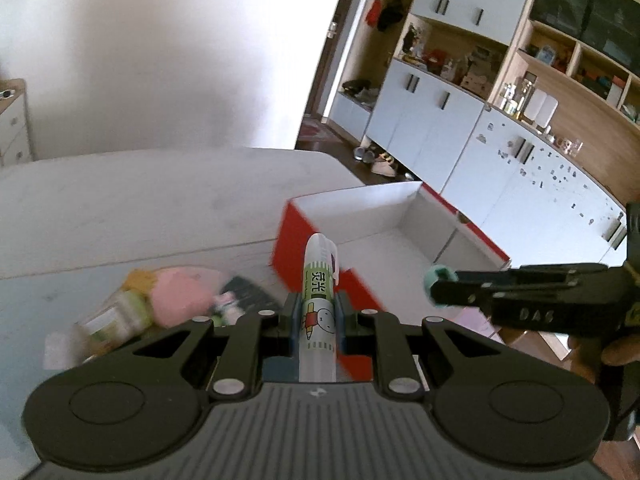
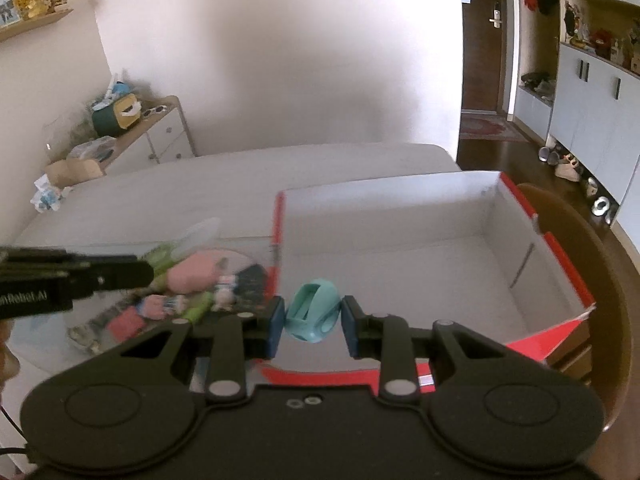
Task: Organize rigid objects
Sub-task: 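Carry the glue stick and teal sharpener over the red box with both grippers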
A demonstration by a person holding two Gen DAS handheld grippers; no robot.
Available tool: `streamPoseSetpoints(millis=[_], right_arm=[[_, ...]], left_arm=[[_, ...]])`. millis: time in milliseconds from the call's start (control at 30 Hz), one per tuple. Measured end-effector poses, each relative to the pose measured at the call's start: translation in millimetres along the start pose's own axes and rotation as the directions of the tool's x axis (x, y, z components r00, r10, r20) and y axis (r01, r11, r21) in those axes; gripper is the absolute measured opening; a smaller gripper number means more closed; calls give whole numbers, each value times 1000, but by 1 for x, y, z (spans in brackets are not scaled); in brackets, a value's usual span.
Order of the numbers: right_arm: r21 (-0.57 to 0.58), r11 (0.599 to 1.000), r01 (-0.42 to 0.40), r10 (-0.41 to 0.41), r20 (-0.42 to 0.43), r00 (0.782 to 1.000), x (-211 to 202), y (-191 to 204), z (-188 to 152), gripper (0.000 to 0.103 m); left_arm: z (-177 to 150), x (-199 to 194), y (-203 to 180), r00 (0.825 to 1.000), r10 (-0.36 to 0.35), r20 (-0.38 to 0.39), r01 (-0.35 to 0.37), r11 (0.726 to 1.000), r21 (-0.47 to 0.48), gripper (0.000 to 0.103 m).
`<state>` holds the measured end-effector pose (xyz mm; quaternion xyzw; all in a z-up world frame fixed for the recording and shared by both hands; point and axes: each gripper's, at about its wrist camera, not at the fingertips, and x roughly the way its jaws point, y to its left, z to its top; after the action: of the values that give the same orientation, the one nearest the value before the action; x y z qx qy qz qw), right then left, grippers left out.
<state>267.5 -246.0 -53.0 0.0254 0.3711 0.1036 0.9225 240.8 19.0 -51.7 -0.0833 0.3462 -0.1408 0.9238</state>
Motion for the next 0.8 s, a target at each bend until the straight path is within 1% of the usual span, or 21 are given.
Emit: streamPoseSetpoints(millis=[233, 367, 433, 600, 800], right_arm=[[8, 1000, 15, -15, -37, 999, 20, -40, 4, 30], [2, 1000, 23, -23, -71, 997, 39, -55, 8, 30], [-7, 999, 40, -40, -83, 996, 46, -65, 8, 30], [-16, 998, 57, -59, -117, 991, 66, -83, 9, 30], [-29, 998, 54, -58, -176, 983, 86, -102, 13, 30]], left_arm=[[27, 51, -41, 999, -9, -44, 11, 999, 40, 17], [40, 83, -58, 997, -11, -76, 17, 997, 74, 17], [45, 100, -65, 995, -10, -98, 19, 996, 82, 17], [51, 142, -77, 988, 6, -153, 8, 996, 91, 17], [51, 187, -88, 975, 35, -219, -8, 992, 125, 17]])
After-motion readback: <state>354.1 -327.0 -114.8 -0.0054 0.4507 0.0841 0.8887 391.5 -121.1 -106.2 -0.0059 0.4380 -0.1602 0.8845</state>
